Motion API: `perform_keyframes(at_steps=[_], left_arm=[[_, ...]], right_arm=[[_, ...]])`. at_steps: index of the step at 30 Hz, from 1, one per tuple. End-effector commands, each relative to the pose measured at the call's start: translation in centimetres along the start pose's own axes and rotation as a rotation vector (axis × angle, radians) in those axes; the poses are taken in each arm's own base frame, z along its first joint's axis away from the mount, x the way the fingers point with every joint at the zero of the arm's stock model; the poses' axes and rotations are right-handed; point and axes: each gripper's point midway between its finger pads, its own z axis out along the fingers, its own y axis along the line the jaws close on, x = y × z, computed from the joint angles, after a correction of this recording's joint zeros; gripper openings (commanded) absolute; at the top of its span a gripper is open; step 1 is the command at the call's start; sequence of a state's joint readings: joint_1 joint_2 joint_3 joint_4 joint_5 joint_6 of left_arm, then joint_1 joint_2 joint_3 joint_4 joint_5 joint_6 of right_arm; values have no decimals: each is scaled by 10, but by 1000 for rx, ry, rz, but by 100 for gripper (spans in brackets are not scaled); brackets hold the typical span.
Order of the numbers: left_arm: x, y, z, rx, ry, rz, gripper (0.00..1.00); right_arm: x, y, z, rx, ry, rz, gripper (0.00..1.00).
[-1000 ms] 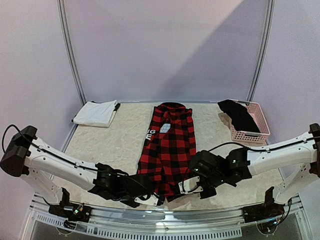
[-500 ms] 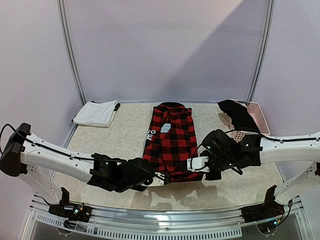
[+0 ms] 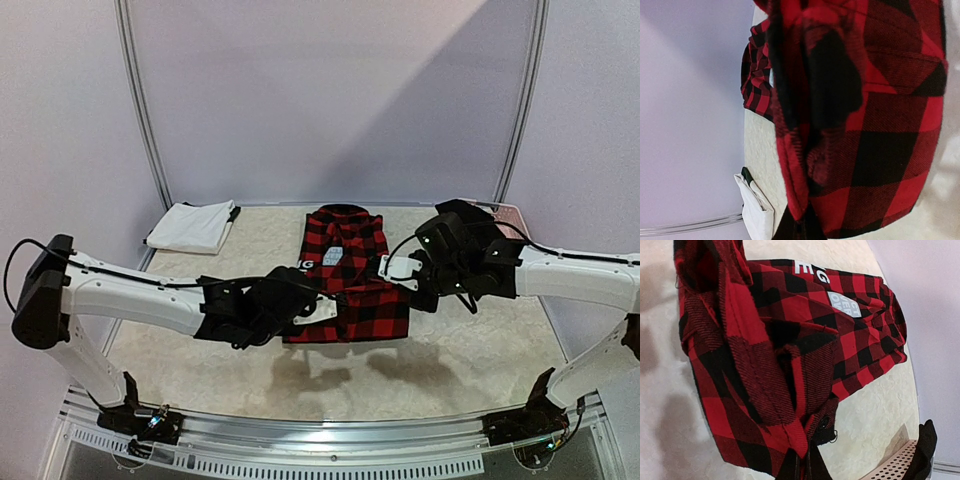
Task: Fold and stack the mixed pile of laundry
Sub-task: Fold the rectangle-folded shirt at the center of the board.
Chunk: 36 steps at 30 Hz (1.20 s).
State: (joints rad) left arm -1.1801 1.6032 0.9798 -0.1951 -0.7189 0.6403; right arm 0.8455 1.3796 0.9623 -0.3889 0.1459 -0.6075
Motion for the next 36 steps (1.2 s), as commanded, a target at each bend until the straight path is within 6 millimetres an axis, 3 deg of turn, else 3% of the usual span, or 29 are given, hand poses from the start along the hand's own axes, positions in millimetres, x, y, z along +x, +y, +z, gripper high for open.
perform_keyframes(at_steps=[1, 6, 15, 23, 36], left_arm=[[-4, 27, 28, -54, 15, -42, 0], [-4, 51, 57, -62, 15, -124, 0], [-6, 64, 112, -71, 22, -189, 0], [9, 81, 156, -114, 75, -265, 0], [23, 66, 197, -90, 114, -287, 0]], right_arm=[[-10, -30, 16, 68, -17, 44, 0], [-12, -66, 36, 113, -25, 110, 0], [-2, -110, 91, 110, -6, 204, 0], [10, -115, 129, 96, 31, 218, 0], [19, -131, 164, 128, 60, 236, 0]])
